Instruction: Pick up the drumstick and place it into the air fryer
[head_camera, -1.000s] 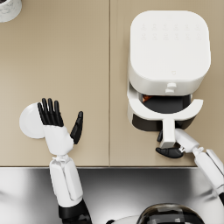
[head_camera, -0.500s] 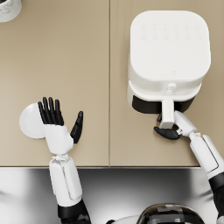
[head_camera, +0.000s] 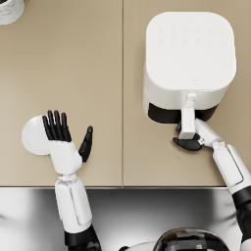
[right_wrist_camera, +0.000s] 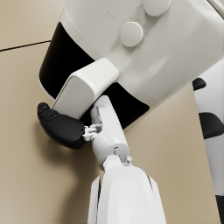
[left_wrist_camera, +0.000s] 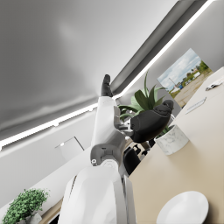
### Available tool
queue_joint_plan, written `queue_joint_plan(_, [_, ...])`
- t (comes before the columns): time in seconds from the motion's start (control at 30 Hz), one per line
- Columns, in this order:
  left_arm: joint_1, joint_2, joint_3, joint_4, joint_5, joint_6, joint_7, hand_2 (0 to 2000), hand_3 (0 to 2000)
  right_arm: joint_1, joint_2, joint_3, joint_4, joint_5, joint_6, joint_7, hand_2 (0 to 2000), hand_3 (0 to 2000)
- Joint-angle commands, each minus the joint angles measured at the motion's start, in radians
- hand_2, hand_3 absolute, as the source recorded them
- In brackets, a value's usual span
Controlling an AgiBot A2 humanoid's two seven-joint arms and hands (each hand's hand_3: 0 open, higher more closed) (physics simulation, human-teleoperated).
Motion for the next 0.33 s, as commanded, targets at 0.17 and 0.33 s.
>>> queue_joint_plan(0.17, [-0.001, 0.0, 0.0, 0.0, 0.0, 0.0, 0.0, 0, 0, 0.001, 0.0, 0.002, -0.001, 0.0, 0.0, 0.003, 2000, 2000])
queue_joint_plan(0.33, [-0.001, 0.0, -0.001, 0.0, 0.0, 0.0, 0.0, 0, 0, 0.001, 0.0, 0.003, -0.001, 0.0, 0.0, 0.004, 2000, 2000])
